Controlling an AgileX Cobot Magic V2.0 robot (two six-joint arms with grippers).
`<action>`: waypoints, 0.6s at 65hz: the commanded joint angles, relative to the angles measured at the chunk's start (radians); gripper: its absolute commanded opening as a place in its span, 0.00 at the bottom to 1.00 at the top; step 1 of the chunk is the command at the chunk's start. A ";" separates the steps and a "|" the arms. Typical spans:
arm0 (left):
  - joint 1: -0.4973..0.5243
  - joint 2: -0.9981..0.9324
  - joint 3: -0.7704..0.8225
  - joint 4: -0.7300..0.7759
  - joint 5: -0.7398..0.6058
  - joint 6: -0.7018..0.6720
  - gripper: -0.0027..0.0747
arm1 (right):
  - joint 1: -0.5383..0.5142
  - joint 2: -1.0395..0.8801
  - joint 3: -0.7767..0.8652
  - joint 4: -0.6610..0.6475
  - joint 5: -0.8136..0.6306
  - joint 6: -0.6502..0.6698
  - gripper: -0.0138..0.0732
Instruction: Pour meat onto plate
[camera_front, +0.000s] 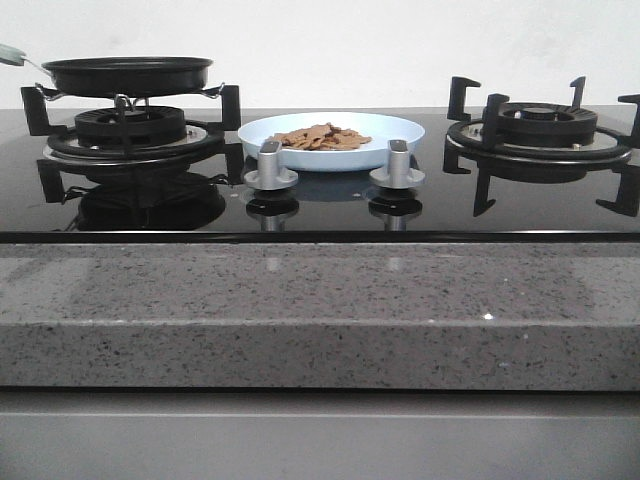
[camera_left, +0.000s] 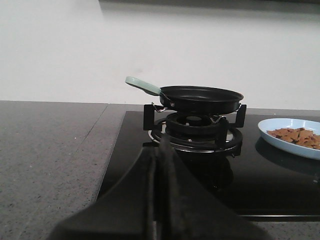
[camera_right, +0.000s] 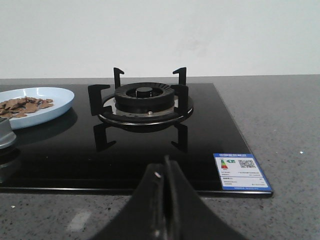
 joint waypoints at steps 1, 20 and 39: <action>-0.008 -0.017 0.009 -0.005 -0.077 -0.010 0.01 | -0.007 -0.016 -0.004 -0.012 -0.084 0.001 0.08; -0.008 -0.017 0.009 -0.005 -0.077 -0.010 0.01 | -0.007 -0.016 -0.004 -0.012 -0.083 0.001 0.08; -0.008 -0.017 0.009 -0.005 -0.077 -0.010 0.01 | -0.019 -0.016 -0.004 -0.012 -0.081 0.001 0.08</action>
